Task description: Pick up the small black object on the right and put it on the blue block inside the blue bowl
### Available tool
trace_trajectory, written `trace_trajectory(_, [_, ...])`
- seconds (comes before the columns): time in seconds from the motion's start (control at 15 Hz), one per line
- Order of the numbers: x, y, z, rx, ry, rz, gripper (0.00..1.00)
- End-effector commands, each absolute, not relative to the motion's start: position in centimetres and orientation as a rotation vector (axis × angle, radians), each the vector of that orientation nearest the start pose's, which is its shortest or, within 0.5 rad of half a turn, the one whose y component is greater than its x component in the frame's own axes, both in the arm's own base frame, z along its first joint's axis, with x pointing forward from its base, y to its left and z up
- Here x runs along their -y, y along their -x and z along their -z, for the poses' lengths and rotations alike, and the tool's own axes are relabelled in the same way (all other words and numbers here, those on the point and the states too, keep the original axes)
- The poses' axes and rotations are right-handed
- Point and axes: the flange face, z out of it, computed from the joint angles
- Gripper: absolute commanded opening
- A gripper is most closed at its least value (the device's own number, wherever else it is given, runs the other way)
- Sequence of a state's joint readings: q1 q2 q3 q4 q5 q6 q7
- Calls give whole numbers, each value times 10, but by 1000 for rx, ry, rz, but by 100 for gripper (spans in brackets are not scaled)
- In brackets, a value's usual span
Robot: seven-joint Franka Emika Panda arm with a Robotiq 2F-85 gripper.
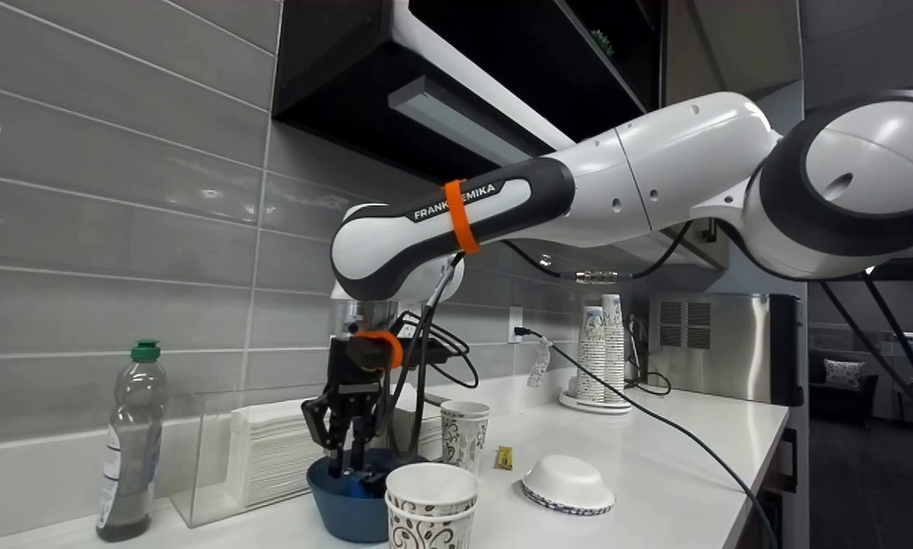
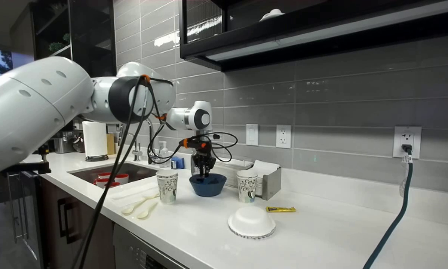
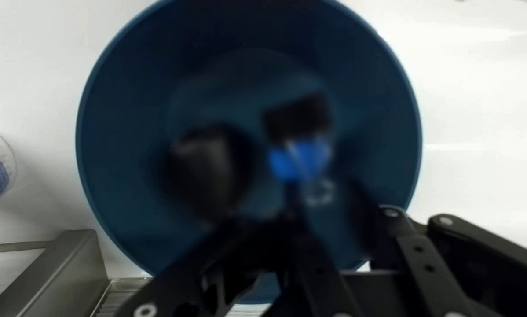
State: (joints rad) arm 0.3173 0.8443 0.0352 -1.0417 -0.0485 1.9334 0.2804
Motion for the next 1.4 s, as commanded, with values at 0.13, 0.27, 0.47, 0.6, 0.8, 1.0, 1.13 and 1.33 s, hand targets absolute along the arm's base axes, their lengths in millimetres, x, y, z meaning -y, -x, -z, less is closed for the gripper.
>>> trace_trajectory(0.13, [-263,-718,-366,129,3139,49,77])
trace_trajectory(0.27, [-260,-714,-388,118,3105,92,92])
trace_trajectory(0.47, [-243,-710,-417,83,2944,168,100])
trace_trajectory(0.6, [-228,-705,-418,95,2843,205,100])
trace_trajectory(0.8, [-205,-684,-430,221,2704,181,100])
trace_trajectory(1.0, [-187,-657,-444,274,2544,141,100])
trace_trajectory(1.13, [-174,-632,-453,243,2428,85,100])
trace_trajectory(1.33, [-148,-595,-464,222,2357,56,100])
